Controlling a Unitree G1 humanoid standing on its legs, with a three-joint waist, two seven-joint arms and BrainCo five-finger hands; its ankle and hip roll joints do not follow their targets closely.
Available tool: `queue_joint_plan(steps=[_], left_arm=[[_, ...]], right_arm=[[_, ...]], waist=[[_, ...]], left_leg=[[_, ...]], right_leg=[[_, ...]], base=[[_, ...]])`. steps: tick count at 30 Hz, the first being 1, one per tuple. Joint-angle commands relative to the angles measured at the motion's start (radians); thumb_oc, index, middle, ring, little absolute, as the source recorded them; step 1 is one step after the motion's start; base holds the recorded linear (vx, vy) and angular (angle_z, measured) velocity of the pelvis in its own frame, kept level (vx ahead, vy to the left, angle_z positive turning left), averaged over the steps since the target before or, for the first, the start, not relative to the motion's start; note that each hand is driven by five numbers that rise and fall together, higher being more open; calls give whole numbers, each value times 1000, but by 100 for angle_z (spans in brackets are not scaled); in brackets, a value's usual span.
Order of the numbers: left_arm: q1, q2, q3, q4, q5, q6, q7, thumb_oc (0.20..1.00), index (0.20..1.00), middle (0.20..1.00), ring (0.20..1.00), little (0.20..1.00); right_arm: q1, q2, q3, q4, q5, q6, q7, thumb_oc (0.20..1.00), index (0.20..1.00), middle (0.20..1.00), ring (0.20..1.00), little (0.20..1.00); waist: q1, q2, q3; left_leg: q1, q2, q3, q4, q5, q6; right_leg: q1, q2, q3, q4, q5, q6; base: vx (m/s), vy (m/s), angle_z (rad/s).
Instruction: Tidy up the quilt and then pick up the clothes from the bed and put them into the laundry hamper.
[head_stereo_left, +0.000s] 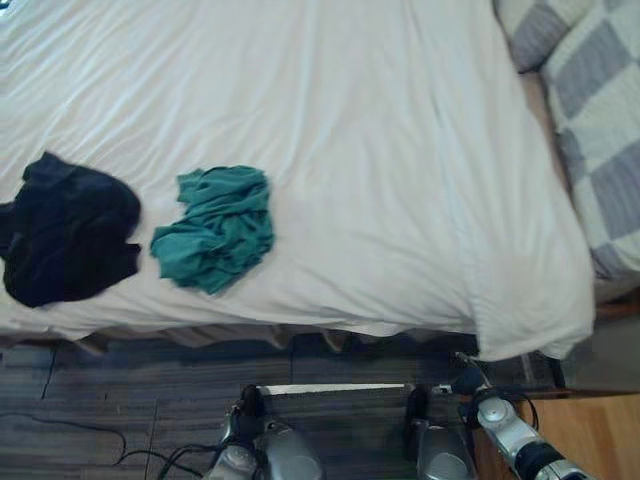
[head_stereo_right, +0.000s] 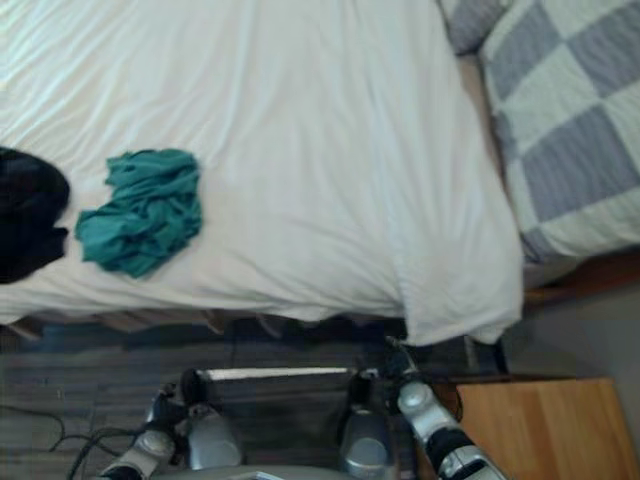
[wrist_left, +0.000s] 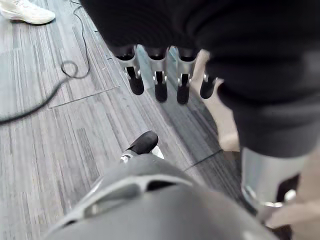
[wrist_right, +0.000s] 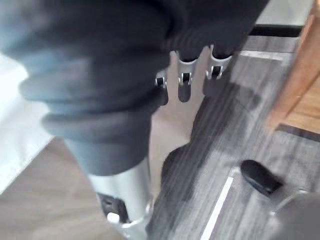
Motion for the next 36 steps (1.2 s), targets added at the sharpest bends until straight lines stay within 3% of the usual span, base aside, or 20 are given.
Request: queue_joint_plan(steps=[1,3,5,6,7,8,11,12,13,14,17,21,24,25,27,29,30,32,34,36], left_arm=[[16,35,-21,24,72,13,-13,1000,1000,1000,1000,1000],[-10,76,18,43,25,29,-18,1000,1000,1000,1000,1000],[-8,84,15,47,31,31,-16,1000,1000,1000,1000,1000],[5,102,11,61,56,42,-21,1000,1000,1000,1000,1000],[6,102,11,60,56,42,-21,1000,1000,1000,1000,1000],[10,108,4,62,69,49,-24,1000,1000,1000,1000,1000],[18,89,-9,59,75,49,-36,1000,1000,1000,1000,1000],[17,59,1,69,64,37,-31,1000,1000,1000,1000,1000],[17,58,1,69,64,37,-31,1000,1000,1000,1000,1000],[1,13,-13,43,11,29,-13,1000,1000,1000,1000,1000],[-11,3,-6,16,-60,24,2,1000,1000,1000,1000,1000],[14,-36,-47,7,-17,15,-13,1000,1000,1000,1000,1000],[20,-41,-74,-12,13,11,-22,1000,1000,1000,1000,1000],[19,-40,-80,-15,11,10,-30,1000,1000,1000,1000,1000],[10,-40,-82,-2,-5,12,-44,1000,1000,1000,1000,1000],[-2,-35,-90,1,3,6,-49,1000,1000,1000,1000,1000],[-8,-29,-85,2,6,8,-47,1000,1000,1000,1000,1000],[-21,-5,-71,-7,13,16,-45,1000,1000,1000,1000,1000],[-12,27,-50,-7,8,11,-43,1000,1000,1000,1000,1000],[7,36,-24,-1,-13,10,-28,1000,1000,1000,1000,1000]], right_arm=[[72,40,11,69,-6,12,0,1000,1000,1000,1000,1000],[77,74,-10,146,-16,46,-4,1000,1000,1000,1000,1000],[70,82,4,152,-25,44,-8,1000,1000,1000,1000,1000],[81,93,29,149,-34,33,-6,1000,1000,1000,1000,1000],[82,93,30,149,-34,33,-6,1000,1000,1000,1000,1000],[97,104,46,141,-31,26,-3,1000,1000,1000,1000,1000],[113,102,71,146,-11,15,-9,1000,1000,1000,1000,1000],[90,91,79,131,16,8,-10,1000,1000,1000,1000,1000],[89,91,79,132,16,8,-10,1000,1000,1000,1000,1000],[45,76,118,118,-6,12,-26,1000,1000,1000,1000,1000],[22,76,121,148,-12,22,-50,1000,1000,1000,1000,1000],[25,74,106,147,-33,34,-44,1000,1000,1000,1000,1000],[35,67,111,129,-59,31,-33,1000,1000,1000,1000,1000],[36,62,114,121,-69,30,-25,1000,1000,1000,1000,1000],[35,68,122,113,-81,26,-8,1000,1000,1000,1000,1000],[32,80,111,98,-81,22,2,1000,1000,1000,1000,1000],[14,101,123,83,-86,24,8,1000,1000,1000,1000,1000],[0,125,133,51,-78,29,11,1000,1000,1000,1000,1000],[-4,132,159,18,-68,13,22,1000,1000,1000,1000,1000],[11,128,186,-3,-73,-3,36,1000,1000,1000,1000,1000]], waist=[[-15,-40,-48],[3,-81,-45],[1,-89,-43],[-13,-93,-36],[-10,-93,-35],[-35,-90,-33],[-84,-89,-12],[-75,-88,8],[-77,-86,8],[-50,-84,64],[-41,-95,82],[-69,-53,19],[-62,-28,-31],[-64,-21,-39],[-70,-18,-58],[-89,-39,-64],[-90,-56,-58],[-73,-65,-40],[-58,-60,-34],[-52,-53,-27]], left_leg=[[26,-3,-25,-27,66,-38],[62,-63,32,8,-11,-18],[84,-85,68,-9,-17,2],[119,-130,95,-57,-21,37],[123,-129,98,-58,-22,36],[131,-151,101,-67,-23,53],[155,-268,88,-33,-95,85],[99,-329,74,155,-153,92],[95,-326,72,162,-157,92],[-44,-312,46,411,-70,16],[-106,-284,24,525,-29,-24],[13,-113,28,265,-50,25],[100,-41,-112,77,34,2],[138,-45,-179,63,40,-19],[165,-83,-271,66,-65,-33],[175,-120,-229,58,-176,-32],[197,-139,-194,40,-202,-32],[230,-176,-95,14,-200,-17],[221,-206,-59,-10,-175,11],[209,-243,-86,-45,-150,44]], right_leg=[[59,-270,93,-88,123,149],[43,-362,-1,4,267,149],[21,-362,-28,64,260,144],[-20,-245,-3,148,155,122],[-23,-245,2,154,151,121],[-36,-106,23,146,53,87],[-54,105,96,38,-28,45],[4,106,75,-39,-60,-33],[5,107,72,-40,-60,-33],[20,112,111,-32,-93,-75],[16,83,96,-30,-88,-81],[18,6,95,-62,-43,2],[10,-71,160,-83,-23,68],[3,-86,184,-93,-4,87],[-5,-130,198,-99,30,115],[-6,-203,192,-113,106,146],[-40,-231,192,-113,203,149],[-95,-255,97,-106,237,145],[-89,-233,4,-57,184,128],[-74,-110,112,15,101,116]], base=[[252,354,38],[235,387,20],[129,491,3],[116,535,-17],[121,560,-36],[74,300,-32],[166,375,-4],[146,242,27],[-15,218,58],[-126,95,64],[-66,100,20],[154,497,20],[133,718,-20],[79,619,-38],[60,571,-55],[-22,455,-50],[-124,378,26],[-254,408,5],[-280,459,-89],[-178,424,-44]])
